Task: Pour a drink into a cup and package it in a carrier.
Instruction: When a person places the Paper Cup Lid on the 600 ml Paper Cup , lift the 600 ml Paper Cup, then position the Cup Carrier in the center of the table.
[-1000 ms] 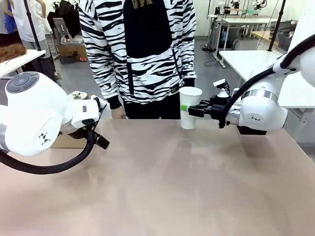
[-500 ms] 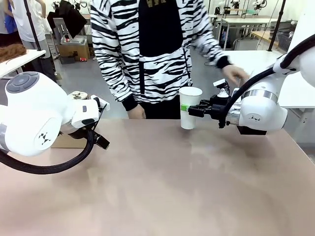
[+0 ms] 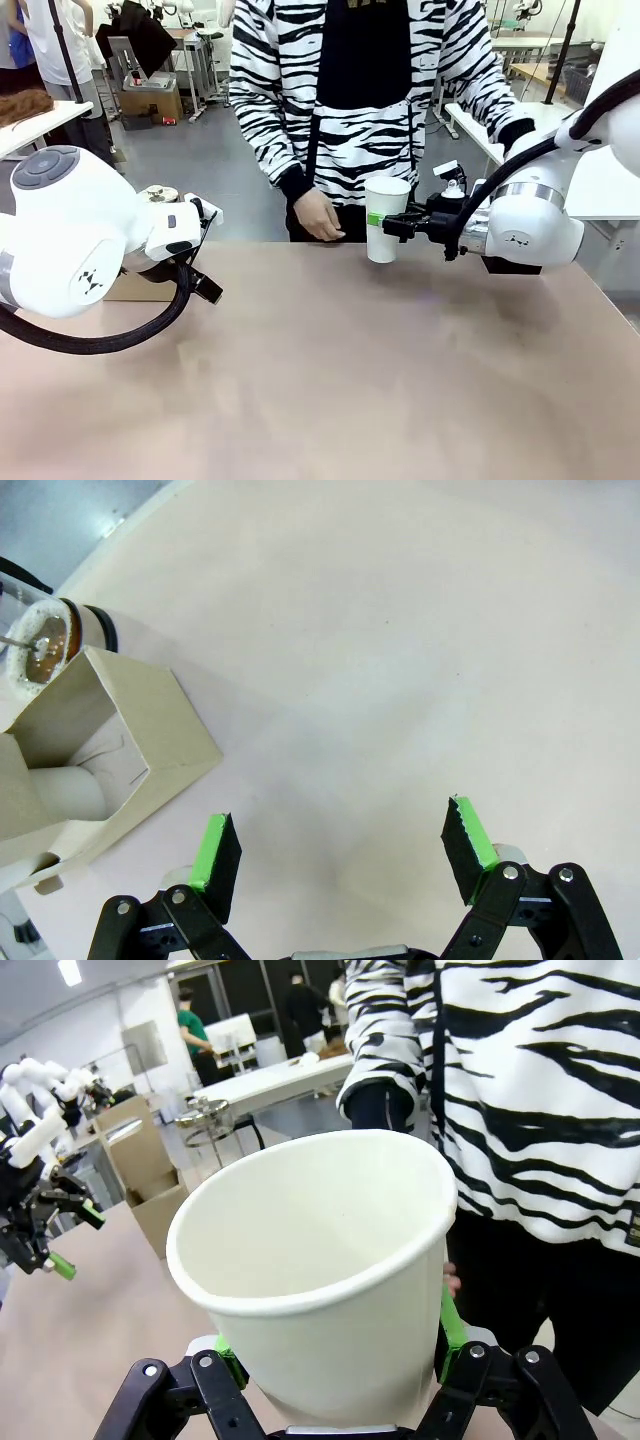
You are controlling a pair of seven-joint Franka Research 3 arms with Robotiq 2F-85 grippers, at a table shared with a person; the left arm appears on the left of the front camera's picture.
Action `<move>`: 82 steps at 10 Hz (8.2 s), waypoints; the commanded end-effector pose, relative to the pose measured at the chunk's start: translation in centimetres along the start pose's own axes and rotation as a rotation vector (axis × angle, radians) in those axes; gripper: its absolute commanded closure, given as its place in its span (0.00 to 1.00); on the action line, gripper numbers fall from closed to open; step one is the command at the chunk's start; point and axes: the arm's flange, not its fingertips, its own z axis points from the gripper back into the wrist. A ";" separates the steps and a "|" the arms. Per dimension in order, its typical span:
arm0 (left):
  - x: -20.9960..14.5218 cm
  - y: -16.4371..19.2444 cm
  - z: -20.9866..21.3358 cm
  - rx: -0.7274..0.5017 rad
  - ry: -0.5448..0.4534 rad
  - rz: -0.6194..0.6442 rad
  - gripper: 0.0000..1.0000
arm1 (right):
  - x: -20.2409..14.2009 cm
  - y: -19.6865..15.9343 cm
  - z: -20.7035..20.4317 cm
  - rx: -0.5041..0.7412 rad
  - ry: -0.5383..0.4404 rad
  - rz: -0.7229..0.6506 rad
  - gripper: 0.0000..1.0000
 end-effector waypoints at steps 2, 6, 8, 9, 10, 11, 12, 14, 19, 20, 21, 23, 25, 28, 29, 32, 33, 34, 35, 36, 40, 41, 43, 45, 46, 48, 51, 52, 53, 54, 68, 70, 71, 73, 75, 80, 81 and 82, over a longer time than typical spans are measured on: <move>0.0 0.0 0.0 -0.002 -0.001 0.001 0.00 | 0.4 0.2 -0.1 -0.002 -0.004 0.003 0.19; 0.0 0.0 0.0 -0.002 -0.001 0.001 0.00 | 0.4 0.2 -0.1 -0.002 -0.004 0.003 0.19; 0.0 0.0 0.0 -0.002 -0.001 0.001 0.00 | 0.4 0.2 -0.1 -0.002 -0.004 0.003 0.19; 0.0 0.0 0.0 -0.002 -0.001 0.001 0.00 | 0.4 0.2 -0.1 -0.002 -0.004 0.003 0.19; 0.0 0.0 0.0 -0.002 -0.001 0.001 0.00 | 0.4 0.2 -0.1 -0.002 -0.004 0.003 0.19; 0.0 0.0 0.0 -0.002 -0.001 0.001 0.00 | 0.4 0.2 -0.1 -0.002 -0.004 0.003 0.19; 0.0 0.0 0.0 -0.002 -0.001 0.001 0.00 | 0.4 0.2 -0.1 -0.002 -0.004 0.003 0.19; 0.0 0.0 0.0 -0.002 -0.001 0.001 0.00 | 0.4 0.2 -0.1 -0.002 -0.004 0.003 0.19; 0.0 0.0 0.0 -0.002 -0.001 0.001 0.00 | 0.4 0.2 -0.1 -0.002 -0.004 0.003 0.19; 0.0 0.0 0.0 -0.002 -0.001 0.001 0.00 | 0.4 0.2 -0.1 -0.002 -0.004 0.003 0.19; 0.0 0.0 0.0 -0.002 -0.001 0.001 0.00 | 0.4 0.2 -0.1 -0.002 -0.004 0.003 0.19; 0.0 0.0 0.0 -0.002 -0.001 0.001 0.00 | 0.4 0.2 -0.1 -0.002 -0.004 0.003 0.19; 0.0 0.0 0.0 -0.002 -0.001 0.001 0.00 | 0.4 0.2 -0.1 -0.002 -0.004 0.003 0.19; 0.0 0.0 0.0 -0.002 -0.001 0.001 0.00 | 0.4 0.2 -0.1 -0.002 -0.004 0.003 0.19; 0.0 0.0 0.0 -0.002 -0.001 0.001 0.00 | 0.4 0.2 -0.1 -0.002 -0.004 0.003 0.19; 0.0 0.0 0.0 -0.002 -0.001 0.001 0.00 | 0.4 0.2 -0.1 -0.002 -0.004 0.003 0.19; 0.0 0.0 0.0 -0.002 -0.001 0.001 0.00 | 0.4 0.2 -0.1 -0.002 -0.004 0.003 0.19; 0.0 0.0 0.0 -0.002 -0.001 0.001 0.00 | 0.4 0.2 -0.1 -0.002 -0.004 0.003 0.19; 0.0 0.0 0.0 -0.002 -0.001 0.001 0.00 | 0.4 0.2 -0.1 -0.002 -0.004 0.003 0.19; 0.0 0.0 0.0 -0.002 -0.001 0.001 0.00 | 0.4 0.2 -0.1 -0.002 -0.004 0.003 0.19; 0.0 0.0 0.0 -0.002 -0.001 0.001 0.00 | 0.4 0.2 -0.1 -0.002 -0.004 0.003 0.19; 0.0 0.0 0.0 -0.002 -0.001 0.001 0.00 | 0.4 0.2 -0.1 -0.002 -0.004 0.003 0.19; 0.0 0.0 0.0 -0.002 -0.001 0.001 0.00 | 0.4 0.2 -0.1 -0.002 -0.004 0.003 0.19; 0.0 0.0 0.0 -0.002 -0.001 0.001 0.00 | 0.4 0.2 -0.1 -0.002 -0.004 0.003 0.19; 0.0 0.0 0.0 -0.002 -0.001 0.001 0.00 | 0.4 0.2 -0.1 -0.002 -0.004 0.003 0.19; 0.0 0.0 0.0 -0.002 -0.001 0.001 0.00 | 0.4 0.2 -0.1 -0.002 -0.004 0.003 0.19; 0.0 0.0 0.0 -0.002 -0.001 0.001 0.00 | 3.8 1.4 2.2 0.007 -0.018 0.012 0.19; 0.0 0.0 0.0 -0.002 -0.001 0.001 0.00 | 6.7 2.5 3.7 0.016 -0.032 0.024 0.19; 0.0 0.0 0.0 -0.002 -0.001 0.001 0.00 | 9.1 3.6 5.0 0.024 -0.041 0.020 0.19; 0.0 0.0 0.0 -0.002 -0.001 0.001 0.00 | 11.7 4.5 6.4 0.017 -0.049 0.032 0.19; 0.0 0.0 0.0 -0.002 -0.001 0.001 0.00 | 20.7 13.2 17.9 0.012 -0.052 0.136 0.19; 0.0 0.0 0.0 -0.002 -0.001 0.001 0.00 | 20.7 13.2 17.9 0.012 -0.052 0.136 0.19; 0.0 0.0 0.0 -0.002 -0.001 0.001 0.00 | 20.7 13.2 17.9 0.012 -0.052 0.136 0.19; 0.0 0.0 0.0 -0.002 -0.001 0.001 0.00 | 20.7 13.2 17.9 0.012 -0.052 0.136 0.19; 0.1 -0.1 0.0 0.000 -0.001 -0.001 0.00 | 20.7 13.2 17.9 0.012 -0.052 0.136 0.19; 4.0 2.0 10.2 0.030 0.106 0.202 0.00 | 20.7 13.2 17.9 0.012 -0.052 0.136 0.19; 5.3 2.9 12.5 0.040 0.120 0.240 0.00 | 20.7 13.2 17.9 0.012 -0.052 0.136 0.19; 6.4 4.0 14.6 0.050 0.126 0.263 0.00 | 20.7 13.2 17.9 0.012 -0.052 0.136 0.19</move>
